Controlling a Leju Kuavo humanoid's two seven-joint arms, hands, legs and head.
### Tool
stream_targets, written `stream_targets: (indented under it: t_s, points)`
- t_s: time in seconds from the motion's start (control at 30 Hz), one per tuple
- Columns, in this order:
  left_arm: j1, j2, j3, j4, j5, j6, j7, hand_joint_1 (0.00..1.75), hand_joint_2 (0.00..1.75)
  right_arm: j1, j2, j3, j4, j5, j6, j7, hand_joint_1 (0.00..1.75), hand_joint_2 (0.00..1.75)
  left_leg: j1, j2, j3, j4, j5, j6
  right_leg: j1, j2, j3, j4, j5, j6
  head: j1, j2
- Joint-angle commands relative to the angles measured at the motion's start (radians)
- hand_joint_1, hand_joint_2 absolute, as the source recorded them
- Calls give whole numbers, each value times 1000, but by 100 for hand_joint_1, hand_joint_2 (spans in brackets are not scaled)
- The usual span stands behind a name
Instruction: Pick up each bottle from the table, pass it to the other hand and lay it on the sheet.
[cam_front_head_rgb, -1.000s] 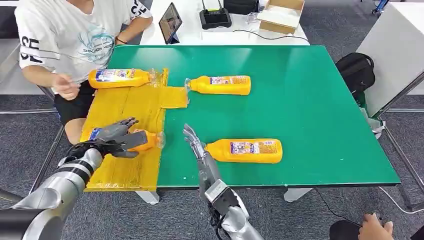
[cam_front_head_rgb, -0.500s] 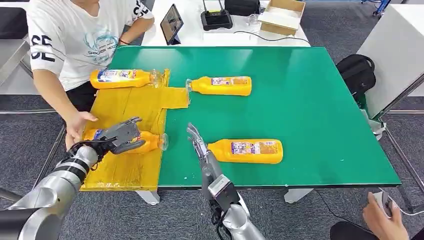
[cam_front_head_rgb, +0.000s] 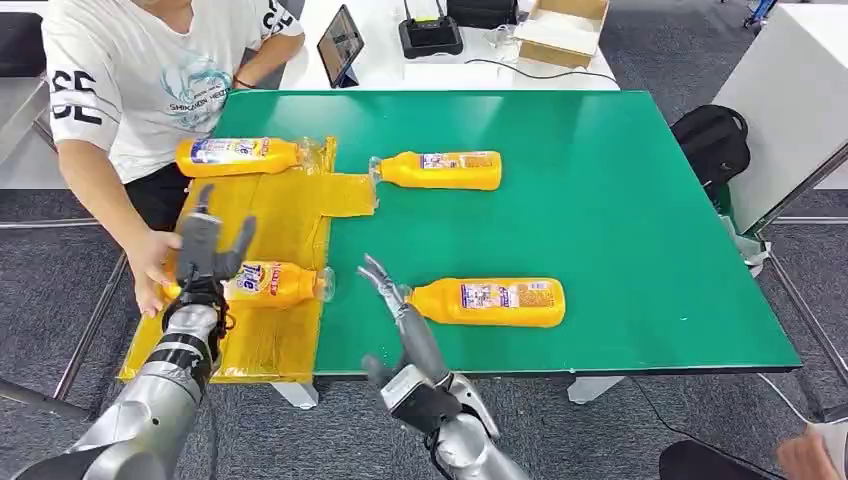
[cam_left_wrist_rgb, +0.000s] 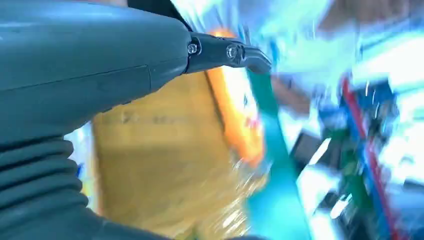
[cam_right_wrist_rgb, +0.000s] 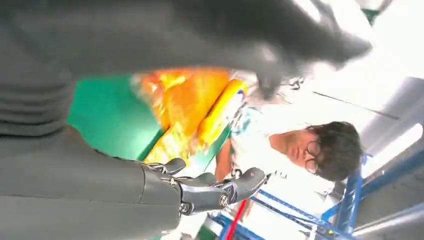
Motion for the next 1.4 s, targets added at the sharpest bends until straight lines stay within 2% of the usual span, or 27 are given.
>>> stream_targets:
  t_s: [0.03,0.1,0.13,0.2,0.23,0.33,0.37,0.4,0.5,0.57,0.63,0.73,0.93,1.13,1.4]
  points:
    - [18,-51,71,-109,25,4,-1,0,175,-39,-50,30,48,5,-9,11,0,175,0,0,2,0,-1,1,1,-1,2,-1,-1,-2,0,0]
    - [18,-51,71,-109,25,4,-1,0,175,-39,-50,30,48,5,-9,11,0,175,0,0,0,0,-1,1,1,-1,0,-1,-1,-2,0,0]
    - [27,-67,112,-149,160,-43,-1,0,175,-58,-73,56,57,102,-63,53,0,175,1,1,-1,0,-1,1,1,0,-1,-1,-1,-2,0,0]
    - [53,-81,127,-220,269,-85,-1,0,175,-79,-99,43,49,169,-119,102,0,175,1,2,0,0,-1,2,1,0,0,-1,-1,-2,0,0]
    - [93,-83,101,-297,313,-86,-1,0,175,-98,-127,34,30,236,-156,144,0,175,0,2,-2,0,-1,2,1,1,-2,-1,0,-2,0,0]
    - [183,-87,53,-464,352,-45,-1,0,175,-122,-183,-11,-21,335,-165,230,0,175,0,1,-3,-1,0,2,0,0,-2,-1,0,-1,0,0]
    - [224,-84,30,-544,342,-21,-1,0,175,-130,-207,-30,-38,369,-151,273,0,175,0,2,-2,0,-1,2,0,0,-2,-1,0,-2,-1,0]
    - [269,-55,-27,-619,258,93,-1,0,175,-133,-233,-55,-59,413,-119,345,0,175,0,2,-1,0,-1,2,0,1,-1,-2,0,-2,0,0]
    - [309,-21,-26,-625,274,76,-1,0,175,-135,-300,-111,-76,436,-16,462,0,175,-1,3,-2,0,-1,2,0,1,-2,-1,-1,-2,0,0]
    - [331,-30,-4,-601,291,21,-1,0,175,-114,-348,-151,-71,460,19,512,0,175,-1,3,0,0,-2,2,0,1,0,-1,-1,-3,0,0]
    - [345,-37,-5,-596,283,8,-1,0,175,-107,-370,-163,-54,476,46,530,0,175,-1,-2,-2,-1,-1,2,0,-3,0,-2,-1,-1,0,0]
    - [369,-49,-22,-584,271,-37,-1,0,175,-123,-391,-196,-23,482,62,549,0,175,-1,-1,-2,-1,-1,2,-1,-2,-1,-2,-1,-1,0,0]
    - [401,-62,-25,-547,233,-64,-1,0,175,-154,-379,-227,56,518,72,565,0,175,-1,0,-2,-1,-1,2,0,-1,-2,-2,-1,-2,0,0]
    - [393,-66,-49,-502,204,-104,-1,0,175,-217,-378,-208,223,514,124,570,0,175,0,1,0,-1,-2,2,1,0,1,-3,-1,-3,0,0]
    - [368,-71,-85,-441,191,-124,1,0,175,-356,-379,-195,425,502,160,569,0,175,-1,2,-2,-1,-1,2,0,1,-2,-2,0,-2,0,0]
